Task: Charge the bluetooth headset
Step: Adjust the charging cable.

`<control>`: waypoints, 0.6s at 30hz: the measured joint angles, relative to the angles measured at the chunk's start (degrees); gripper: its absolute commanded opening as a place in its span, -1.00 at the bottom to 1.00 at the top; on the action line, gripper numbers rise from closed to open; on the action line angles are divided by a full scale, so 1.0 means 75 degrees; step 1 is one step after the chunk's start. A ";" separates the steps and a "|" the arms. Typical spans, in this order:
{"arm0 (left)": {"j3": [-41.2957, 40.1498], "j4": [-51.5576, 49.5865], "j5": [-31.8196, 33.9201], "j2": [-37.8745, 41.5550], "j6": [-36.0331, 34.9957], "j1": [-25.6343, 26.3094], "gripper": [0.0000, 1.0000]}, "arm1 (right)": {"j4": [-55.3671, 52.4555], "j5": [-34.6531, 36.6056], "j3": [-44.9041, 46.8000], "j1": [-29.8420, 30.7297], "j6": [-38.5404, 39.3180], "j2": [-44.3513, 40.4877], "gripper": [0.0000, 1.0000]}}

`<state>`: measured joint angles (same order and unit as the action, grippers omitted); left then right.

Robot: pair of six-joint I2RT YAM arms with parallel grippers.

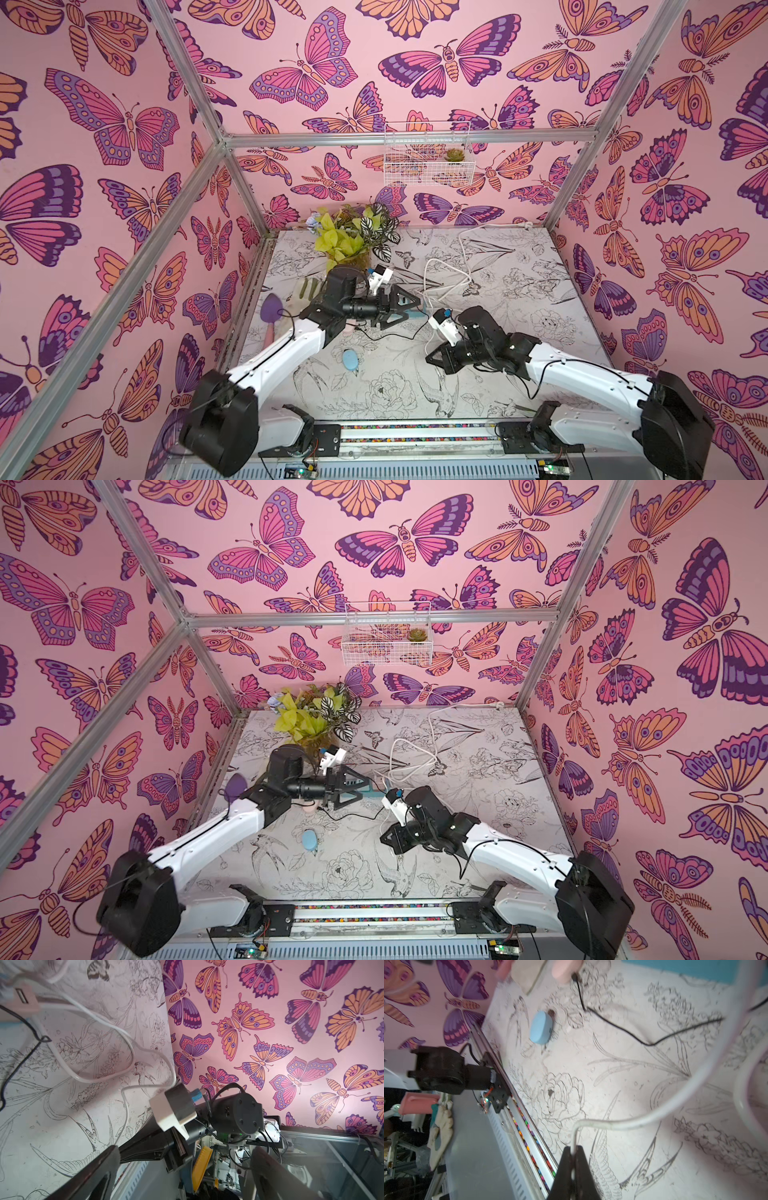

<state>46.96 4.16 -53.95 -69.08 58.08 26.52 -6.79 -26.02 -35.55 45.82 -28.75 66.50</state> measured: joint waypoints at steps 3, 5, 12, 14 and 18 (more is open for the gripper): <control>-0.0294 -0.0312 0.0530 0.1113 -0.0283 -0.0029 0.93 | 0.0761 0.0006 0.0012 -0.0015 -0.0484 -0.0134 -1.00; -0.0568 -0.0481 0.0796 0.1699 -0.0417 -0.0026 0.56 | 0.1387 0.0020 0.0052 -0.0015 -0.0851 -0.0154 -1.00; -0.1454 -0.0898 0.1600 0.2626 -0.0711 0.0140 0.20 | 0.3777 0.0347 0.0344 -0.0015 -0.2221 -0.0099 -1.00; -0.1582 -0.0991 0.1810 0.2669 -0.0813 0.0353 0.11 | 0.4473 0.0417 0.0379 -0.0015 -0.2565 -0.0032 -1.00; -0.1609 -0.0903 0.1996 0.2530 -0.1081 0.0813 0.05 | 0.5659 0.0519 0.0423 -0.0015 -0.3019 0.0090 -1.00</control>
<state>34.89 -2.61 -38.98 -50.11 49.98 32.62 35.66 -22.13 -32.38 45.71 -51.40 67.18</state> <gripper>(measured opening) 0.528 0.061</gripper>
